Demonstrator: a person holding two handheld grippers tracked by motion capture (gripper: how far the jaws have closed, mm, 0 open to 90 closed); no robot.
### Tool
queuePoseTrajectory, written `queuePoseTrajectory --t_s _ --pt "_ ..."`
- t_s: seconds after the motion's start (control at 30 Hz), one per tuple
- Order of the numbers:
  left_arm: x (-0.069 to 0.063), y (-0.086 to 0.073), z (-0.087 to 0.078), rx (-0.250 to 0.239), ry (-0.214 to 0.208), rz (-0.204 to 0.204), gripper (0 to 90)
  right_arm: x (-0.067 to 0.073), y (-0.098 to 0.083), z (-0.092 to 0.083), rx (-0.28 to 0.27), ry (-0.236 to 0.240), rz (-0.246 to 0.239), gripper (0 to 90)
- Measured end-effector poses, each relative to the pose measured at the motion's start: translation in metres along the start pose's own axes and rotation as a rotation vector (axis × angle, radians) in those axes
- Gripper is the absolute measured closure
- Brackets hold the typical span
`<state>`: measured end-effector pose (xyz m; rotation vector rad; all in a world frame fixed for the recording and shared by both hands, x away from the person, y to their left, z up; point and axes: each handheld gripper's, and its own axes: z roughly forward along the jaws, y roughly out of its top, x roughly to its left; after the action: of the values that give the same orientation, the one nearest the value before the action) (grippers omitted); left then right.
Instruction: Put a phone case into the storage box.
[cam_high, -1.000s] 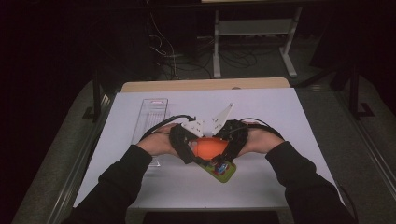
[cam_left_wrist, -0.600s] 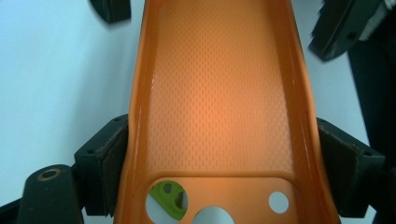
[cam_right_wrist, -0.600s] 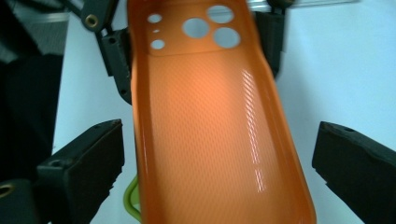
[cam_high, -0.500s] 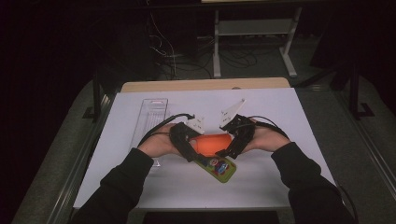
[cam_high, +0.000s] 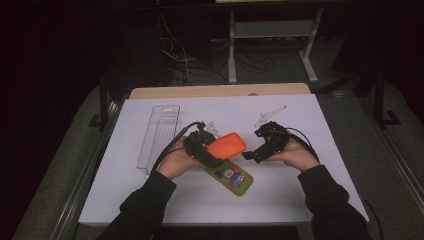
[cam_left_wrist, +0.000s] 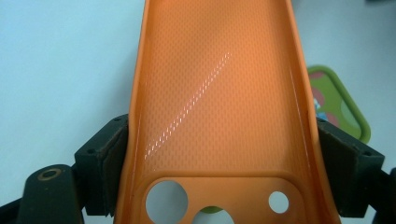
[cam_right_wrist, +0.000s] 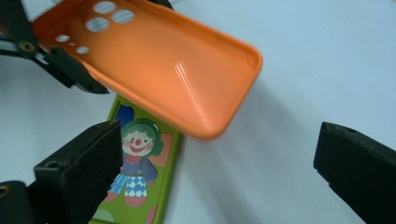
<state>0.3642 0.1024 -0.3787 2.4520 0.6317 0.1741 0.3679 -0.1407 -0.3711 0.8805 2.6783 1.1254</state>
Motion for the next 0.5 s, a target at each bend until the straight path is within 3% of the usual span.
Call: queuePoseTrajectory --t_s 0.13,0.27,0.33,0.37,0.4,0.5 --pt "0.001 -0.001 0.000 0.018 0.014 -0.002 15.7 0.002 -0.009 0.005 -0.019 -0.023 0.038 0.5" --pt "0.001 -0.004 -0.001 0.005 0.011 -0.045 15.7 0.005 -0.017 0.010 -0.035 -0.054 0.085 0.5" --pt "0.002 -0.006 -0.001 0.001 0.014 -0.054 15.7 0.008 -0.026 0.012 -0.058 -0.093 0.120 0.5" --pt "0.002 -0.007 -0.001 0.003 0.018 -0.058 15.7 0.008 -0.026 0.012 -0.058 -0.093 0.120 0.5" --pt "0.003 -0.008 0.000 0.012 0.018 -0.051 15.6 0.008 -0.033 0.013 -0.088 -0.099 0.152 1.4" --pt "0.006 -0.011 -0.001 0.022 0.014 -0.063 15.7 0.009 -0.039 0.016 -0.116 -0.121 0.159 1.3"
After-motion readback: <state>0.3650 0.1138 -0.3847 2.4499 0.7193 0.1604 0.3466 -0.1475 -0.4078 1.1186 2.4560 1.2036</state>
